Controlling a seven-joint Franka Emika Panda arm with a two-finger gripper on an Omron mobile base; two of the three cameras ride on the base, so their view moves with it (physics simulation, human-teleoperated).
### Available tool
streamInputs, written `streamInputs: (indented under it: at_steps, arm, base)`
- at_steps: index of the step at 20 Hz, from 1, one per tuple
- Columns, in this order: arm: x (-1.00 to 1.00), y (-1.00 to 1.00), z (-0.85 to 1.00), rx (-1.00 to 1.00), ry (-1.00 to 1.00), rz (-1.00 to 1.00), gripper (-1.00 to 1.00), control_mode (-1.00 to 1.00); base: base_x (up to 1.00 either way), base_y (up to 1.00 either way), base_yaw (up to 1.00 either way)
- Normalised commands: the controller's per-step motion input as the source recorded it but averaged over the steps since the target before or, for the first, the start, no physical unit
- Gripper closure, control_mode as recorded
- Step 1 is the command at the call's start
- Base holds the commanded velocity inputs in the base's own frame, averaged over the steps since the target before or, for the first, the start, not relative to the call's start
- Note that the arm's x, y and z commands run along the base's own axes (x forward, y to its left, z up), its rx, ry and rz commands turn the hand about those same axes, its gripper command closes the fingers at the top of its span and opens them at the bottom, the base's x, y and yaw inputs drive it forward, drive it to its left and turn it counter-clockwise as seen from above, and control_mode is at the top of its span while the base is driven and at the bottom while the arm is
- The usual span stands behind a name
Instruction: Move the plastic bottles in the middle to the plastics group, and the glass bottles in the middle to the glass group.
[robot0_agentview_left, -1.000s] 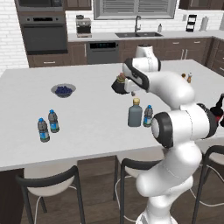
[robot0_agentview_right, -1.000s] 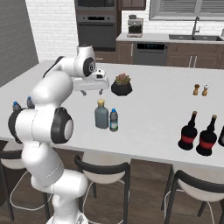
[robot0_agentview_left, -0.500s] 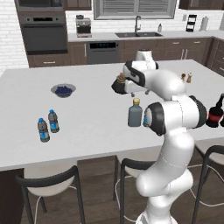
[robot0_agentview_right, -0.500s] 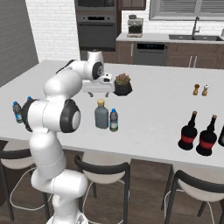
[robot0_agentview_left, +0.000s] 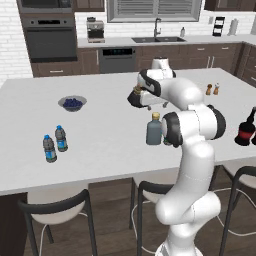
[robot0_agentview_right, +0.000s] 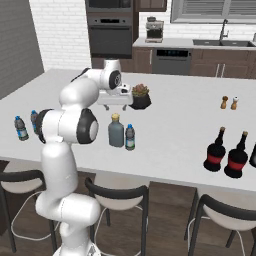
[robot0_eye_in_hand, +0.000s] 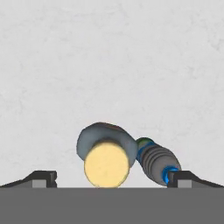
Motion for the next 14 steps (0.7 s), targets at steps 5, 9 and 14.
streamInputs:
  at_steps: [5, 9, 14]
  arm:
    - [0.00, 0.00, -0.16, 0.00, 0.03, 0.00, -1.00, -1.00]
    - [0.00, 0.00, -0.32, 0.00, 0.03, 0.00, -1.00, -1.00]
    - [0.00, 0.00, -0.42, 0.00, 0.00, 0.00, -1.00, -1.00]
  base:
    - [0.00, 0.00, 0.00]
    - [0.00, 0.00, 0.00]
    - [0.00, 0.00, 0.00]
